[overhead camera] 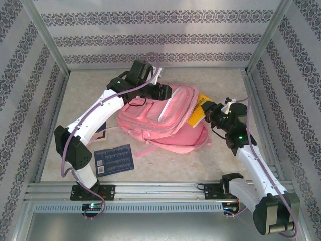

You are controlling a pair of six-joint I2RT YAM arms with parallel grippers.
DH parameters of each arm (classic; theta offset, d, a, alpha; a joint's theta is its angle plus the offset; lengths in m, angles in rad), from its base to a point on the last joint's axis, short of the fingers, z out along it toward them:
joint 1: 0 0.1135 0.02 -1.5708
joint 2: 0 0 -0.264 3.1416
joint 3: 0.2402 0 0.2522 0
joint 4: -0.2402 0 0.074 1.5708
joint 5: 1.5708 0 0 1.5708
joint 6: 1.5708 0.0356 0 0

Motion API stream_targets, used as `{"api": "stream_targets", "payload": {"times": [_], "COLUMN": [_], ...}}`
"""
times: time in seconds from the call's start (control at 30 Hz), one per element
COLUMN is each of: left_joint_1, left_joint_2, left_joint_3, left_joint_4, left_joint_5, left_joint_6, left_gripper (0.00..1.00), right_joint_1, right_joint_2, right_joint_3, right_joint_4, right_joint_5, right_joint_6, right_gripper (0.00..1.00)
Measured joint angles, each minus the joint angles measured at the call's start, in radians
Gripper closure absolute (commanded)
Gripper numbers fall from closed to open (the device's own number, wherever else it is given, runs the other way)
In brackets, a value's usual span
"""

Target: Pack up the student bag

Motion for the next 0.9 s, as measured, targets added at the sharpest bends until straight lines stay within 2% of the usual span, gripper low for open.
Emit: {"api": "stream_targets", "payload": {"times": [0.2, 0.3, 0.73, 0.8, 0.83, 0.9], "left_joint_1": [-0.145, -0.191, -0.265, -0.272, -0.274, -0.277], "left_joint_2": [0.051, 0.079, 0.193, 0.197, 0.201, 0.209], "left_joint_3": [0.207, 0.249, 0.272, 0.278, 0.282, 0.292], "left_joint_4": [-0.102, -0.136, -0.228, -0.232, -0.234, -0.240], "left_joint_5": [-0.098, -0.137, -0.227, -0.239, -0.246, -0.269], "left_joint_6": [0.054, 0.080, 0.139, 0.141, 0.145, 0.150], "left_gripper": [0.33, 0.30, 0.31, 0.36, 0.41, 0.60], "right_joint_1": [0.035, 0.051, 0.084, 0.090, 0.091, 0.093], "right_joint_2": [0.018, 0.031, 0.056, 0.058, 0.058, 0.058], "right_joint_3": [0.001, 0.001, 0.029, 0.036, 0.039, 0.043], "right_joint_4": [0.032, 0.035, 0.032, 0.029, 0.027, 0.027], "right_joint_5": [0.008, 0.009, 0.019, 0.022, 0.024, 0.024], "right_joint_6": [0.050, 0.060, 0.065, 0.065, 0.065, 0.065], "right_gripper": [1.00, 1.00, 1.00, 1.00, 1.00, 1.00]}}
